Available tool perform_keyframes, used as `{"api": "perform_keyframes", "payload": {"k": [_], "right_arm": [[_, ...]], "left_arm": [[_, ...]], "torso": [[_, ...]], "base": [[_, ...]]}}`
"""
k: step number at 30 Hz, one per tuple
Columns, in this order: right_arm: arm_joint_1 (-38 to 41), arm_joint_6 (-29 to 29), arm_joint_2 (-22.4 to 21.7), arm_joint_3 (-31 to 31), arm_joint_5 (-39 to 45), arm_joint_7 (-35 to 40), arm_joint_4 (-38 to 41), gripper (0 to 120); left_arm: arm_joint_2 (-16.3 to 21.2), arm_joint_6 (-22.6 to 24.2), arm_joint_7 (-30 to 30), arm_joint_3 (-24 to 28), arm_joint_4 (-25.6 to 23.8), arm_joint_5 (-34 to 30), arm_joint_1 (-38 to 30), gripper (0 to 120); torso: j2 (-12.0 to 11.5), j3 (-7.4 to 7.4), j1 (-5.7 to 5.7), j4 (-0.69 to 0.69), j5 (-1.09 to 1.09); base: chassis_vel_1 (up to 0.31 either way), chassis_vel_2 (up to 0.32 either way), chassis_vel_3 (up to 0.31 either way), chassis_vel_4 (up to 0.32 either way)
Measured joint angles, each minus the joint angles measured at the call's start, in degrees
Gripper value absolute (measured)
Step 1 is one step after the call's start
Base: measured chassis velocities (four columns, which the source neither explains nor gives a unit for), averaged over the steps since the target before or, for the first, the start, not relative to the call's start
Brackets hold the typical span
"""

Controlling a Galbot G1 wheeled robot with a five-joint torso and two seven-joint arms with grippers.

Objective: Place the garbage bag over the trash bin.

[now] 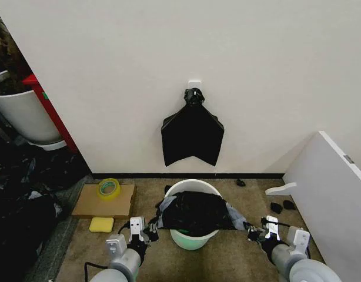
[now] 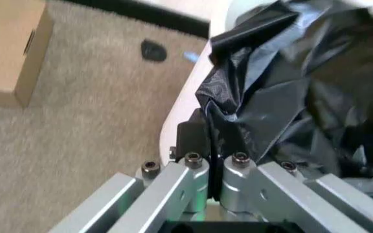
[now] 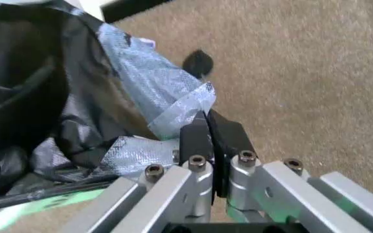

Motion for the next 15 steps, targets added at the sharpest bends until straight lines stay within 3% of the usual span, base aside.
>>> {"api": "perform_keyframes", "payload": {"k": [15], "right_arm": [[0.9, -4.7, -1.1, -2.2, -5.2, -1.9, -4.1, 0]], "left_arm": [[2.1, 4.6, -1.0, -0.6, 1.8, -0.3, 0.0, 0]], "torso": [[0.0, 0.0, 0.0, 0.0, -0.01]], "base": [[0.0, 0.0, 0.0, 0.0]]}}
